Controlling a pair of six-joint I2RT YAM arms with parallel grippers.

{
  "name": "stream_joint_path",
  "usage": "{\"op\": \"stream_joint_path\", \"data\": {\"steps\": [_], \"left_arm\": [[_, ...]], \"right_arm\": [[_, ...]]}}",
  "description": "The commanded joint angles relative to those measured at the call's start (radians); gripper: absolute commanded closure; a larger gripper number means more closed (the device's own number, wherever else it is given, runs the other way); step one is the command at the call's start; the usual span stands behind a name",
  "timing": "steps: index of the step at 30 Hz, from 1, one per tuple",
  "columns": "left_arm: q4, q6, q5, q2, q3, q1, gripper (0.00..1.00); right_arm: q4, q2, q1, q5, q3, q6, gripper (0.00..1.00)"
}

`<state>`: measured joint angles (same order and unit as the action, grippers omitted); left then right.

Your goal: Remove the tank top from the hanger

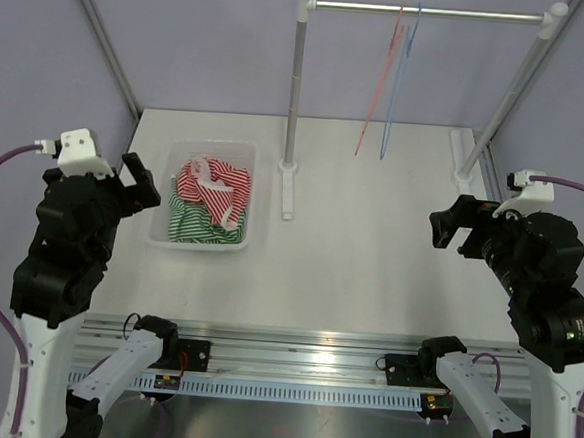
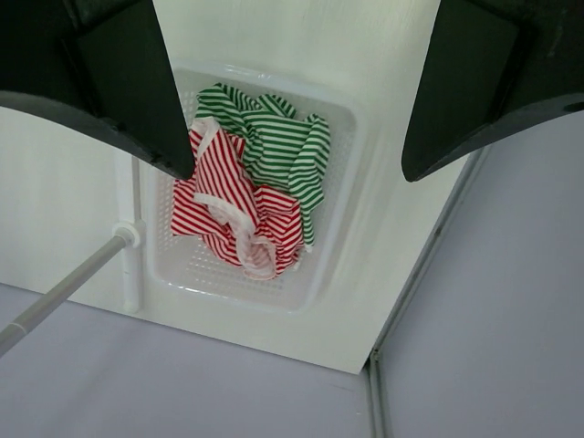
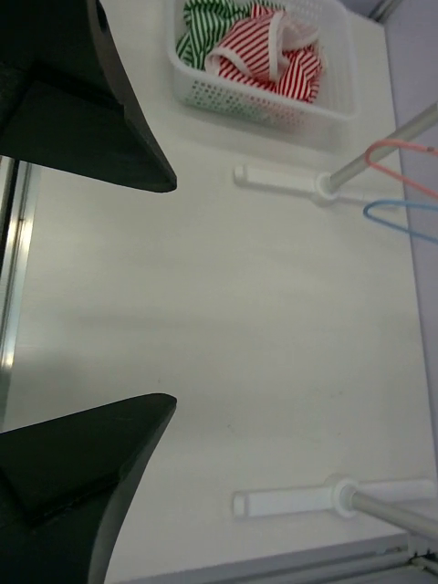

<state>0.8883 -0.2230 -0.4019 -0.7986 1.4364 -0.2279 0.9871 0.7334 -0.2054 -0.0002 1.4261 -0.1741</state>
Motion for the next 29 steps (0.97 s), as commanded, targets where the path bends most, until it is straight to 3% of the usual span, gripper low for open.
{"op": "stream_joint_path", "data": {"steps": [1, 6, 13, 29], "left_arm": [[-0.014, 0.017, -0.089, 0.068, -0.083, -0.005, 0.01], [0.090, 0.019, -0.020, 0.183, -0.200, -0.005, 0.01], [0.069, 0.014, 0.081, 0.346, -0.367, -0.005, 0.01], [0.012, 0.004, 0.089, 0.328, -0.390, -0.005, 0.01]], "right_arm": [[0.071, 0.018, 0.001, 0.189, -0.019, 0.047, 0.01], [0.050, -0.020, 0.000, 0.192, -0.084, 0.047, 0.01], [0.039, -0.034, 0.000, 0.174, -0.115, 0.059, 0.01], [0.018, -0.012, 0.001, 0.146, -0.128, 0.065, 0.00]]}}
